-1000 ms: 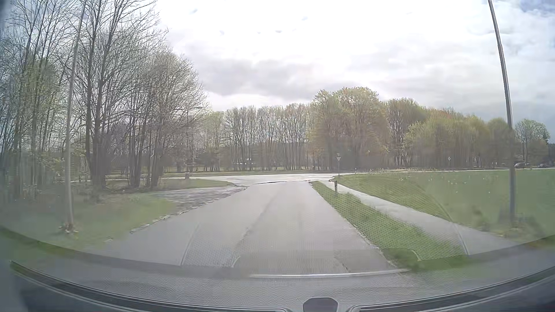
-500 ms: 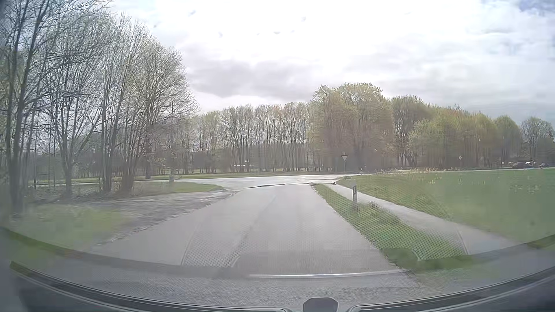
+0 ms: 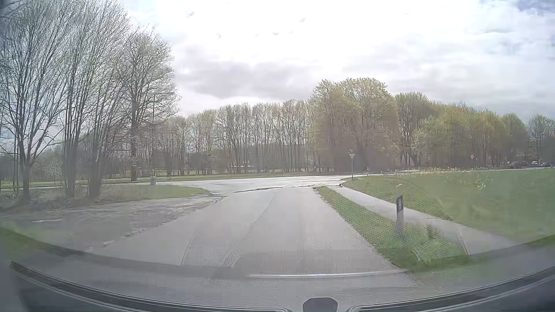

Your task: Follow the waypoints while adhering to traffic rules and regulations

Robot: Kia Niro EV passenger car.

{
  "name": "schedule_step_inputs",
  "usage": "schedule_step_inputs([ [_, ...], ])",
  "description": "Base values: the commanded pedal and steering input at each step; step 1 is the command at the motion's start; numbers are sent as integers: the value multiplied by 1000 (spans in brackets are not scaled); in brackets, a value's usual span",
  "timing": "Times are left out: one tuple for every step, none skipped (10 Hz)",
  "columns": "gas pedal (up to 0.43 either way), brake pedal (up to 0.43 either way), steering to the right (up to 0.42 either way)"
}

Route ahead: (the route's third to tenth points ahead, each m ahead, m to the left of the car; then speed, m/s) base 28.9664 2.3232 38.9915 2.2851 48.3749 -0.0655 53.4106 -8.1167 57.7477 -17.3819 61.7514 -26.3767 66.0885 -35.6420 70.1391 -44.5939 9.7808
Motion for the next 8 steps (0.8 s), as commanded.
schedule_step_inputs([
  [39,0,1],
  [39,0,0],
  [39,0,-1],
  [39,0,-1],
  [39,0,-1],
  [39,0,-1],
  [39,0,-1],
  [39,0,-1],
])
